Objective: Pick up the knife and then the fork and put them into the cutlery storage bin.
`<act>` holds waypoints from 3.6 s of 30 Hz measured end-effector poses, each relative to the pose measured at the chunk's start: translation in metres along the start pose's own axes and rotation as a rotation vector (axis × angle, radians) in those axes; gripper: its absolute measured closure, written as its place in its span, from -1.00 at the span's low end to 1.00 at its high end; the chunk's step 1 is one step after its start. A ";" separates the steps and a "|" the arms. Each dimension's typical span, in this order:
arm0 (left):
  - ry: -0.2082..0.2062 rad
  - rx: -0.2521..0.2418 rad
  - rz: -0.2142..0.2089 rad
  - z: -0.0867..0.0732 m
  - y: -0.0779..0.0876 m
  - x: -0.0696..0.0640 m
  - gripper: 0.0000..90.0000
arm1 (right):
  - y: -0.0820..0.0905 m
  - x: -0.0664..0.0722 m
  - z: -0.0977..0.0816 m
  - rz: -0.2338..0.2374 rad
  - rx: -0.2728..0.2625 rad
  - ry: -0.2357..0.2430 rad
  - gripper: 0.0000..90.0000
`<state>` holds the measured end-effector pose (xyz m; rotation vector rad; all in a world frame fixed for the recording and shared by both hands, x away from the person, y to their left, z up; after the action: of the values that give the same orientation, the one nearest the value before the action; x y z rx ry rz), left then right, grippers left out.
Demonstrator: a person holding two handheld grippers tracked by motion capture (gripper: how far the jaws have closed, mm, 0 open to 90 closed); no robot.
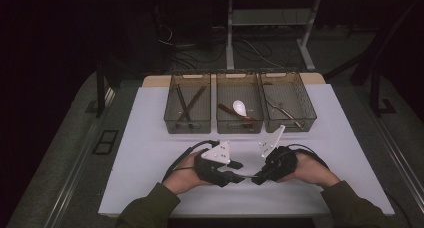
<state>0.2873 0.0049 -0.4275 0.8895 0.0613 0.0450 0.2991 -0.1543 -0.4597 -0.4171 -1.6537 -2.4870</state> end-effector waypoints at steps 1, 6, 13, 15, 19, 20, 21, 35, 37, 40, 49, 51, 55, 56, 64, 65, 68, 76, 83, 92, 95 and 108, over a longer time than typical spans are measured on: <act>0.018 -0.009 0.004 -0.003 0.003 0.002 0.14 | 0.001 -0.003 -0.002 -0.027 0.005 -0.004 0.91; 0.116 -0.036 0.069 -0.022 0.014 0.009 -0.10 | 0.010 -0.011 -0.012 -0.085 -0.005 -0.053 0.91; 0.254 -0.056 0.175 -0.057 0.029 0.019 -0.36 | 0.022 -0.024 -0.026 -0.166 -0.030 -0.122 0.91; 0.285 -0.064 0.209 -0.067 0.033 0.020 -0.44 | 0.027 -0.028 -0.030 -0.187 -0.046 -0.141 0.91; 0.351 -0.081 0.255 -0.085 0.037 0.021 -0.59 | 0.035 -0.034 -0.034 -0.223 -0.079 -0.187 0.91; 0.364 -0.089 0.260 -0.088 0.038 0.021 -0.63 | 0.037 -0.035 -0.036 -0.230 -0.085 -0.200 0.91; 0.374 -0.090 0.269 -0.091 0.039 0.021 -0.67 | 0.038 -0.037 -0.036 -0.238 -0.089 -0.207 0.91; 0.453 -0.095 0.348 -0.114 0.042 0.022 -1.00 | 0.082 -0.060 -0.047 -0.369 -0.236 -0.367 0.91; 0.453 -0.092 0.344 -0.114 0.041 0.022 -1.00 | 0.090 -0.064 -0.049 -0.389 -0.261 -0.387 0.91; 0.455 -0.092 0.343 -0.114 0.041 0.022 -1.00 | 0.102 -0.072 -0.053 -0.422 -0.289 -0.425 0.91; 0.464 -0.084 0.345 -0.113 0.040 0.021 -1.00 | 0.135 -0.091 -0.063 -0.516 -0.349 -0.533 0.91; 0.459 -0.081 0.345 -0.113 0.040 0.021 -1.00 | 0.140 -0.097 -0.066 -0.539 -0.358 -0.564 0.91; 0.454 -0.078 0.341 -0.112 0.039 0.020 -1.00 | 0.147 -0.113 -0.071 -0.564 -0.363 -0.624 0.91; 0.450 -0.072 0.339 -0.113 0.039 0.020 -1.00 | 0.148 -0.117 -0.072 -0.563 -0.362 -0.639 0.91; 0.447 -0.056 0.326 -0.113 0.035 0.019 -1.00 | 0.147 -0.152 -0.082 -0.573 -0.297 -0.765 0.91; 0.447 -0.054 0.323 -0.113 0.035 0.019 -1.00 | 0.145 -0.157 -0.084 -0.570 -0.285 -0.783 0.91; 0.451 -0.053 0.318 -0.113 0.033 0.018 -1.00 | 0.140 -0.165 -0.086 -0.566 -0.256 -0.811 0.91; 0.448 -0.047 0.297 -0.112 0.031 0.017 -1.00 | 0.124 -0.176 -0.085 -0.580 -0.156 -0.836 0.90; 0.444 -0.046 0.294 -0.112 0.030 0.016 -1.00 | 0.111 -0.180 -0.082 -0.562 -0.079 -0.847 0.90; 0.443 -0.047 0.295 -0.112 0.031 0.017 -1.00 | 0.114 -0.181 -0.081 -0.581 -0.123 -0.844 0.61; 0.441 -0.047 0.296 -0.112 0.031 0.017 -1.00 | 0.121 -0.180 -0.079 -0.592 -0.175 -0.836 0.42; 0.440 -0.045 0.306 -0.113 0.032 0.019 -1.00 | 0.143 -0.161 -0.072 -0.565 -0.389 -0.784 -0.14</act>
<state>0.2973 0.1137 -0.4738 0.8254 0.3327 0.5255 0.4779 -0.2845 -0.4067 -1.2595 -1.6529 -3.3717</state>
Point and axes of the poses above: each handheld gripper's, and its own axes: y roughly backward along the jaws, z roughly out of its top, x roughly to its left, the point moved 6 cm from there along -y, roughly forward along the jaws, and after that the axes turned 15 degrees about x, right-handed, at the moved point
